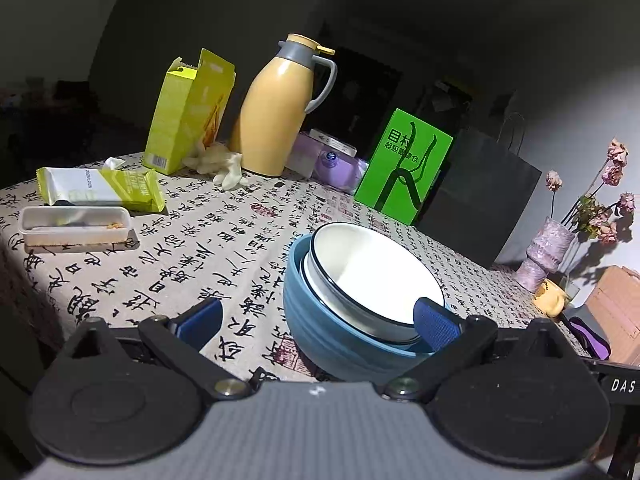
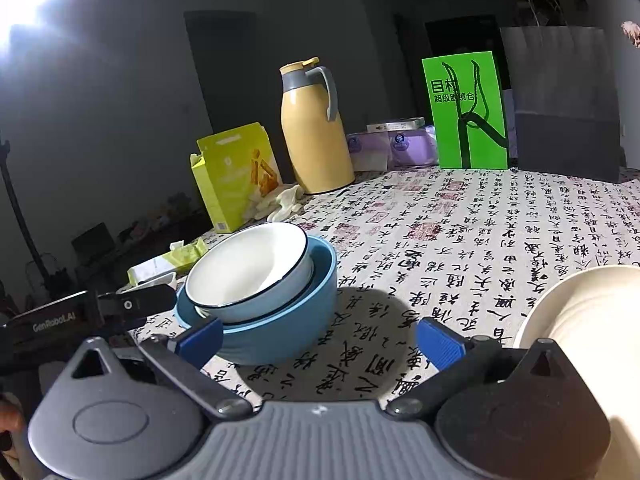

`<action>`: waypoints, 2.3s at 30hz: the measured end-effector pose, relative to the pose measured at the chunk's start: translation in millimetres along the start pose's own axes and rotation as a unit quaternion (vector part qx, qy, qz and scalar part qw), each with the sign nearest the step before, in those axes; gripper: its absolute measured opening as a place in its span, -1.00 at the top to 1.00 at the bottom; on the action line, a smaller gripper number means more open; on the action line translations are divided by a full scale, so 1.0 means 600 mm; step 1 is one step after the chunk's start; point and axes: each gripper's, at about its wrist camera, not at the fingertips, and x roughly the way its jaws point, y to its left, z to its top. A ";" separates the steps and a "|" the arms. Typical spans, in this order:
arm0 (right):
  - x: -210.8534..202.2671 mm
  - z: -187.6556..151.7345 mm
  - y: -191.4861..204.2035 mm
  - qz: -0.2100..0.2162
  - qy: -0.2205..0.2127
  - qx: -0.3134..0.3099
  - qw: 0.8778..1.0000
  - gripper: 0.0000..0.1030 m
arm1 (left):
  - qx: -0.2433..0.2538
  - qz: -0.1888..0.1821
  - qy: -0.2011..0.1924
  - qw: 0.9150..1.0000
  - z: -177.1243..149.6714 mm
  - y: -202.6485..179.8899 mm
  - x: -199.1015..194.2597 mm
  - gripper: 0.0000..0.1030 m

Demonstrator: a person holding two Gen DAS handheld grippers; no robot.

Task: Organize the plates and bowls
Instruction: 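Move both grippers to the rim of the blue bowl, then close both grippers on the rim of the blue bowl, then lift the blue bowl with nested white bowls using both grippers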

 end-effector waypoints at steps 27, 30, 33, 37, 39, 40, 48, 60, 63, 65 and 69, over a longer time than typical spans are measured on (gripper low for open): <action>0.094 0.093 -0.016 0.011 0.074 0.063 0.995 -1.00 | -0.013 0.021 0.062 0.998 0.083 0.022 0.089 -1.00; 0.114 0.096 -0.011 0.011 0.092 0.065 0.994 -1.00 | -0.018 0.028 0.085 0.996 0.084 0.025 0.107 -1.00; 0.135 0.095 -0.009 0.006 0.113 0.070 0.991 -0.98 | -0.029 0.028 0.106 0.994 0.084 0.028 0.122 -1.00; 0.163 0.089 -0.013 -0.003 0.149 0.088 0.985 -0.83 | -0.045 0.034 0.132 0.990 0.085 0.030 0.142 -1.00; 0.175 0.086 -0.015 -0.005 0.165 0.100 0.981 -0.78 | -0.052 0.039 0.145 0.987 0.086 0.031 0.152 -1.00; 0.180 0.085 -0.016 -0.005 0.171 0.104 0.980 -0.77 | -0.055 0.038 0.150 0.986 0.086 0.031 0.157 -0.99; 0.204 0.082 -0.008 -0.006 0.196 0.114 0.974 -0.46 | -0.064 0.027 0.183 0.981 0.087 0.028 0.178 -0.66; 0.223 0.082 -0.014 0.010 0.211 0.139 0.967 0.03 | -0.077 0.014 0.213 0.974 0.082 0.028 0.200 -0.06; 0.225 0.082 -0.014 0.012 0.209 0.141 0.968 0.03 | -0.084 0.014 0.220 0.972 0.081 0.029 0.205 -0.02; 0.224 0.081 -0.014 0.012 0.208 0.144 0.967 0.03 | -0.084 0.010 0.222 0.971 0.082 0.027 0.207 0.01; 0.224 0.081 -0.015 0.014 0.207 0.144 0.967 0.04 | -0.083 0.004 0.225 0.971 0.083 0.022 0.211 0.05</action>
